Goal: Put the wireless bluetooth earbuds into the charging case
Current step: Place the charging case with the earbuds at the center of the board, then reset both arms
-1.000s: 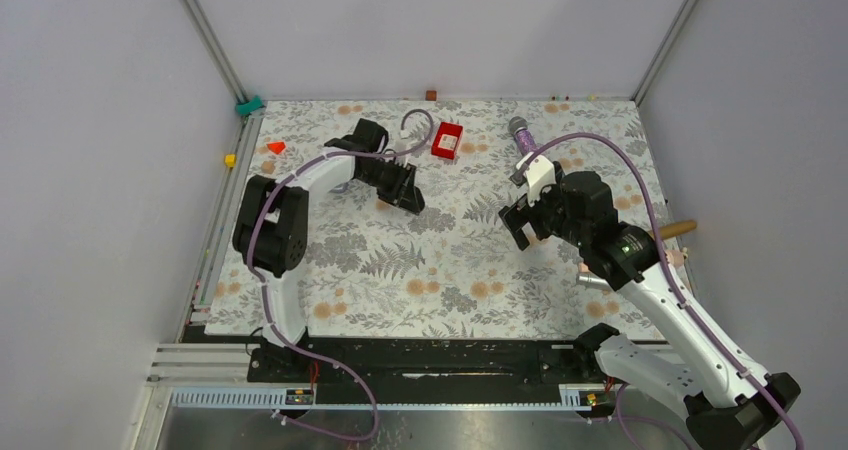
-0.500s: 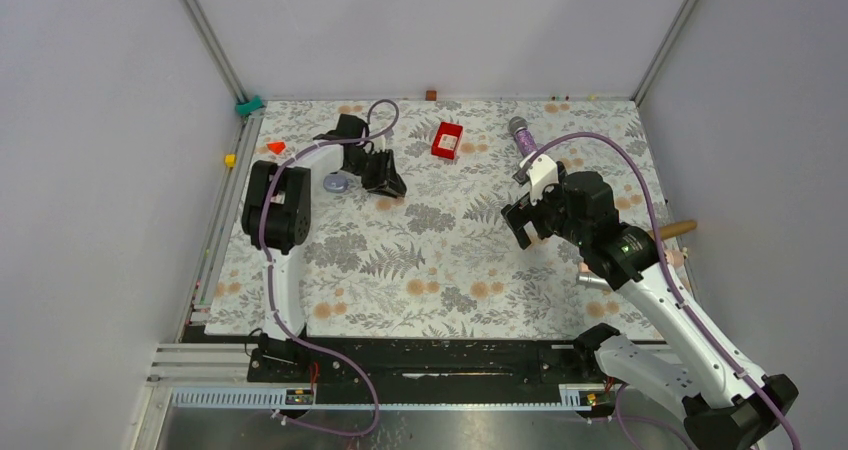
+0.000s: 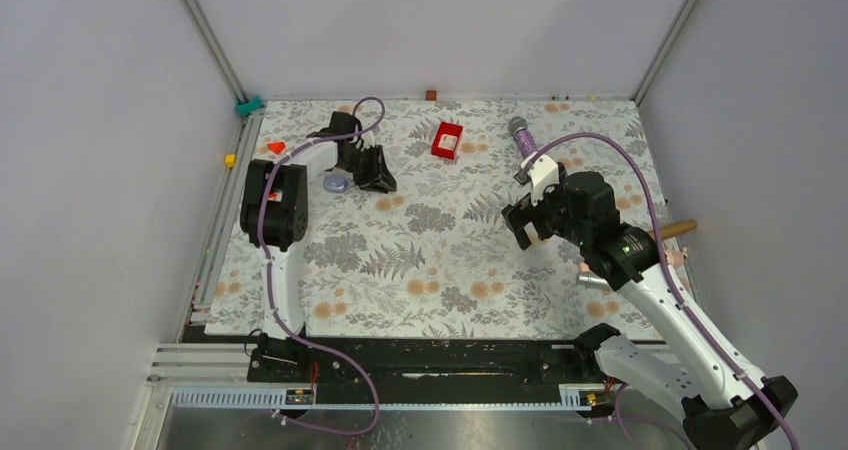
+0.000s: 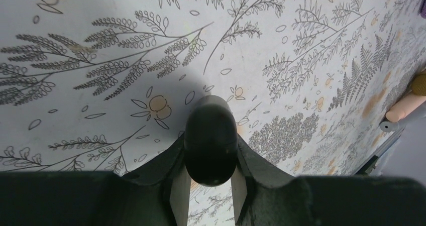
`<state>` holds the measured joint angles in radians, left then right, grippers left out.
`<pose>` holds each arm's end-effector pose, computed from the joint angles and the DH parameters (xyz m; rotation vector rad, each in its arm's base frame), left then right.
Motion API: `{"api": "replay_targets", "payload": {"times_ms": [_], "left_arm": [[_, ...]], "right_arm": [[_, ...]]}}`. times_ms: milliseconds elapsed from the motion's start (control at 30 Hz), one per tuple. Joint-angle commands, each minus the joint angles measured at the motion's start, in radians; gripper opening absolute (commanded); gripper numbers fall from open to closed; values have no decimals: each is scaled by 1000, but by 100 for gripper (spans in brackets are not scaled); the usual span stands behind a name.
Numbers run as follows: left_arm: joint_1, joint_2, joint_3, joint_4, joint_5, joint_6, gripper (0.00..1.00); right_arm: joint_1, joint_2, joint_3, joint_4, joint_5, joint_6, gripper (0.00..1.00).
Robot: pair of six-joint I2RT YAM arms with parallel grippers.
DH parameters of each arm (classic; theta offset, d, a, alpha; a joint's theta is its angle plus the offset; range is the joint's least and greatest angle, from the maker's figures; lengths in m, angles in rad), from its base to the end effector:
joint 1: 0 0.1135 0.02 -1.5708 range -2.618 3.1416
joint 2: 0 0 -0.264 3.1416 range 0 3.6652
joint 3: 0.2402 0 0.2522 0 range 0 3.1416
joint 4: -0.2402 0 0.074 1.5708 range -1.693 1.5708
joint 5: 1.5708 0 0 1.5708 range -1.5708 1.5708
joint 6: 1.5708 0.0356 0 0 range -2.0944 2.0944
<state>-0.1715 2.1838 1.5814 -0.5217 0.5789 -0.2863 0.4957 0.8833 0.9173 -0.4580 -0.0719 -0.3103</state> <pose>0.4426 -0.0964 0.1465 0.0274 2.7007 -0.9205 0.1704 0.0950 0.3408 -0.8263 1.8199 0.1910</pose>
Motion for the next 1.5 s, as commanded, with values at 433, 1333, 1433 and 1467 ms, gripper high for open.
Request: {"api": "replay_targets", "payload": {"times_ms": [433,1333,1433,1467], "left_arm": [[8,-13,15,1,-81,-32,55],[140,-893,-343,-132,92,435,99],[170,-1006,-389,-170,120,479,99],[170,-1040,-398,-184,125,490,98]], "right_arm": [[-13,-22,-2,38,-26,14,99],[-16,-209,21,15,213,18,99],[-16,-294,-13,24,233,42,99],[-16,-325,-28,33,239,51,99]]}}
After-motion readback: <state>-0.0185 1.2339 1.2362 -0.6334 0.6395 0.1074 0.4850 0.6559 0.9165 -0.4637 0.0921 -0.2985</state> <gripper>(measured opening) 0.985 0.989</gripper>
